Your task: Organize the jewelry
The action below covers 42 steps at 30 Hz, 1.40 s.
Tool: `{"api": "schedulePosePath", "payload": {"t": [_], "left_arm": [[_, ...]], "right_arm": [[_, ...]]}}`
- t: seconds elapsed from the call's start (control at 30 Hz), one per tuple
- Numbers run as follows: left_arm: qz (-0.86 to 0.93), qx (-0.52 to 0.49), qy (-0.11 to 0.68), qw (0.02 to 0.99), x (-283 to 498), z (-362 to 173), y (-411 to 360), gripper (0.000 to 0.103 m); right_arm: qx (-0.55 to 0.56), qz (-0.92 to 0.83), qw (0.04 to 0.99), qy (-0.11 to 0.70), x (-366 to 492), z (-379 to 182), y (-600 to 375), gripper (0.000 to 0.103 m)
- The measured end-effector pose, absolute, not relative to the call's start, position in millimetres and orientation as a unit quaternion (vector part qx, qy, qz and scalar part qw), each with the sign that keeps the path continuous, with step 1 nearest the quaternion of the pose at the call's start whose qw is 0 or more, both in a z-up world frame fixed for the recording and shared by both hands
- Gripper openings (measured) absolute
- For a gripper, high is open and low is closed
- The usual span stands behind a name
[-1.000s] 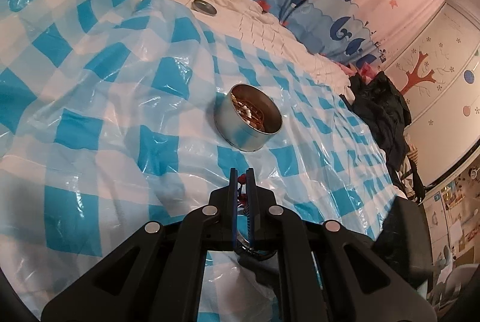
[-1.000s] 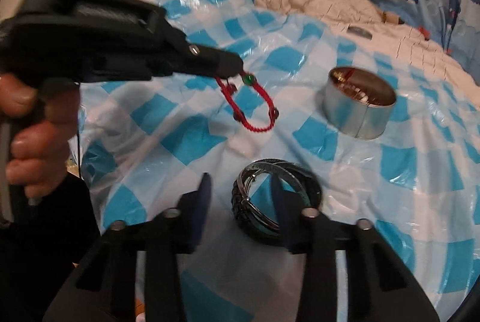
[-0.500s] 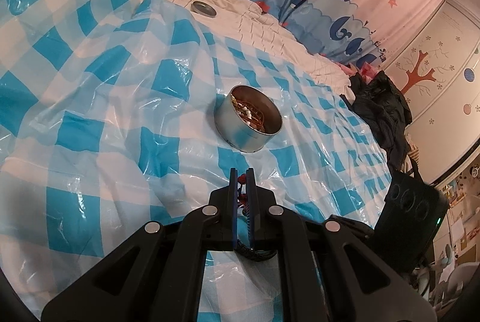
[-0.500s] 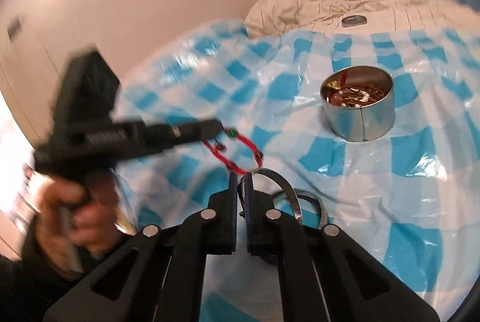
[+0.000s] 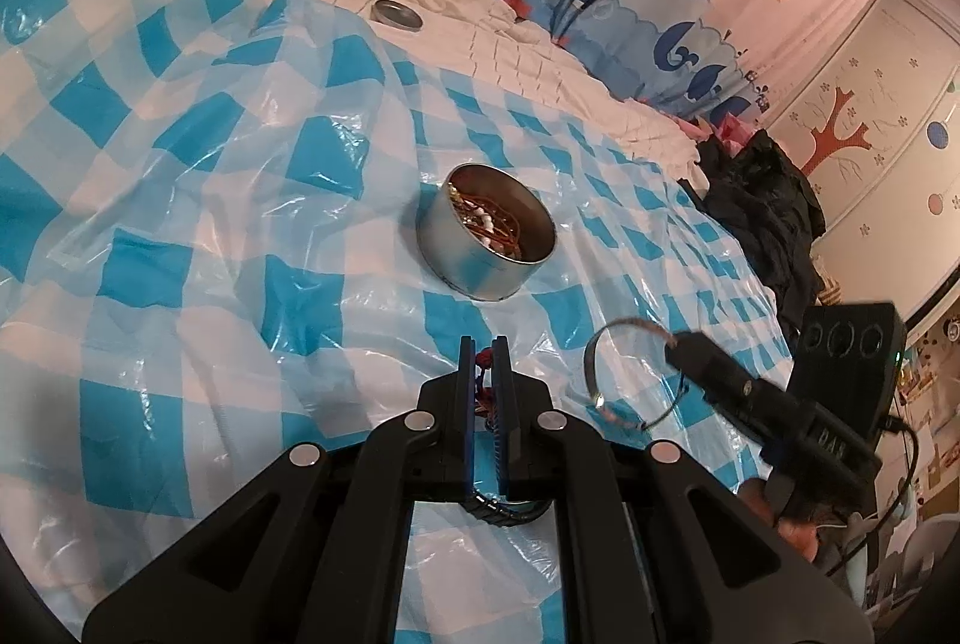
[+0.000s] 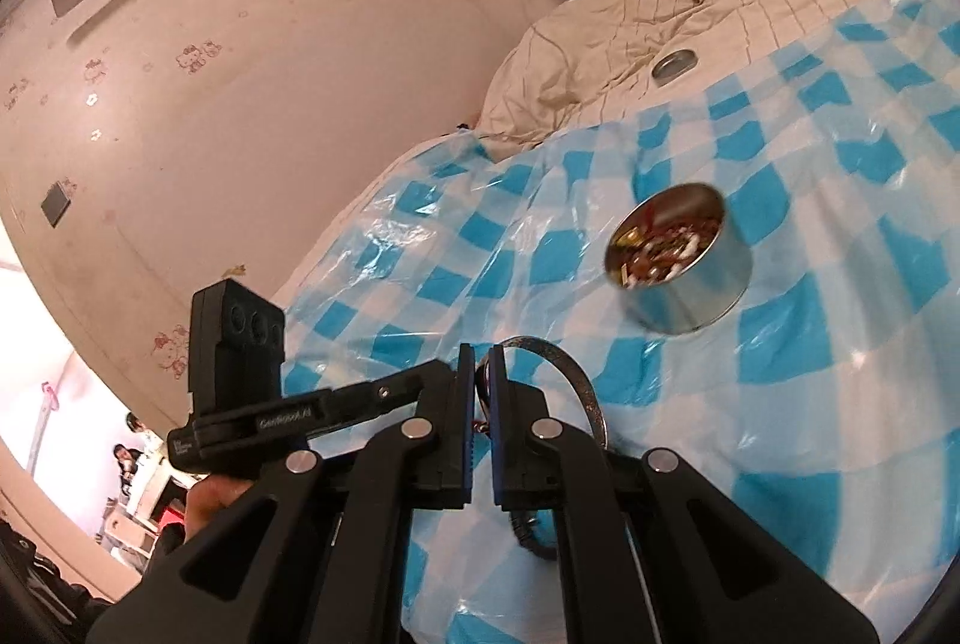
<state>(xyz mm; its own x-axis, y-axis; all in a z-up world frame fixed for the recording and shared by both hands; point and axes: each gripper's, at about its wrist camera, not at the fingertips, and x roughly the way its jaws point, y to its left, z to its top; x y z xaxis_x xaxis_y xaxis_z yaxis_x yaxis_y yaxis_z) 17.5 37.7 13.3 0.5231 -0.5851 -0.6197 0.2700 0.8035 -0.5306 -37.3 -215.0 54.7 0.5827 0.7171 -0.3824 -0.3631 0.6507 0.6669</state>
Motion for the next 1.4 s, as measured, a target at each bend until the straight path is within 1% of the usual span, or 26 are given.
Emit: {"api": "schedulePosePath", "payload": {"t": [0.13,0.37,0.77,0.97,1.2,1.3,1.37,1.4], "left_arm": [[-0.256,-0.181,0.418,0.852,16,15,32,0.004],[-0.256,-0.177,0.421,0.852,16,14,27,0.004],[-0.272,-0.176,0.419,0.848,28,19,13,0.004],[-0.281,-0.191,0.406,0.848,65,35,-1,0.004],[-0.295,-0.208,0.403,0.841,116,36,-32,0.004],[-0.281,-0.189,0.412,0.846,137,28,-48,0.004],[-0.253,-0.153,0.437,0.849,157,14,-61,0.005],[-0.241,-0.137,0.452,0.848,165,7,-65,0.007]], "right_arm": [[0.258,0.308,0.854,0.33,-29,62,-225,0.005],[0.29,0.295,0.845,0.337,-26,42,-237,0.005],[0.298,0.299,0.846,0.325,-17,45,-237,0.005],[0.303,0.3,0.849,0.313,2,54,-240,0.005],[0.317,0.286,0.854,0.298,22,63,-259,0.005],[0.31,0.28,0.859,0.297,33,65,-262,0.005],[0.303,0.276,0.862,0.299,42,65,-262,0.005],[0.301,0.274,0.863,0.3,45,64,-262,0.005]]}}
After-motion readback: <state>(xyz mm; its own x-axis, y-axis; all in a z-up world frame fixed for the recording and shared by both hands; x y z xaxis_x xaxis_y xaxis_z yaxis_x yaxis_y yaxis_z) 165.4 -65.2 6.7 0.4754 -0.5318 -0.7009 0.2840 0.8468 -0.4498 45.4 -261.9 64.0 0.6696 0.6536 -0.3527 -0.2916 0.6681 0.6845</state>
